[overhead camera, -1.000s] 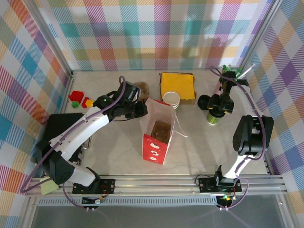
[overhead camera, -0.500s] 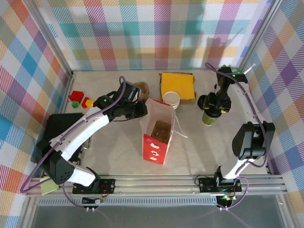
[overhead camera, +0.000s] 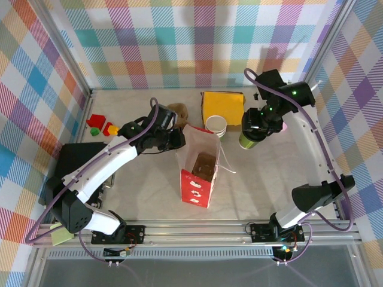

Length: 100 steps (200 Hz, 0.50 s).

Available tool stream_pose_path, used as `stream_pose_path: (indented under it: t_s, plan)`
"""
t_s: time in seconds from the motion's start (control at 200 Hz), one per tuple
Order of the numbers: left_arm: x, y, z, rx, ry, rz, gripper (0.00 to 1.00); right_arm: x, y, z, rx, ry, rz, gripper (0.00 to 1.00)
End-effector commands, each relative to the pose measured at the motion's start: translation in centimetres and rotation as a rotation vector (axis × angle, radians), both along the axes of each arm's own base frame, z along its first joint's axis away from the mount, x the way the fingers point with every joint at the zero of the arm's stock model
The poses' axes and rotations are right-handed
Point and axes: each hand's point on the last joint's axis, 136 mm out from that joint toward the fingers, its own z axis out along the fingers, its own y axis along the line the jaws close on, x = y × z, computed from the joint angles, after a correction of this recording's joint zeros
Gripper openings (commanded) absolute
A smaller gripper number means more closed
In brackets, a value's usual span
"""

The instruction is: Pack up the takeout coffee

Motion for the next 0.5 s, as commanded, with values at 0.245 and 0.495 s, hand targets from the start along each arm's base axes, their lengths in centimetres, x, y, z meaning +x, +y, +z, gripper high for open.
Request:
stream_pose_path:
  t_s: [0.245, 0.495]
  plan:
    - [-0.7, 0.7, -1.6, 0.018, 0.053, 0.012, 0.03, -2.7, 2.9, 4.3, 0.001, -0.041, 0.066, 0.64]
    - [-1.0, 0.5, 0.1, -0.029, 0.028, 0.006, 0.18, -3.0, 6.3, 6.4, 0.072, -0.094, 0.146, 0.63]
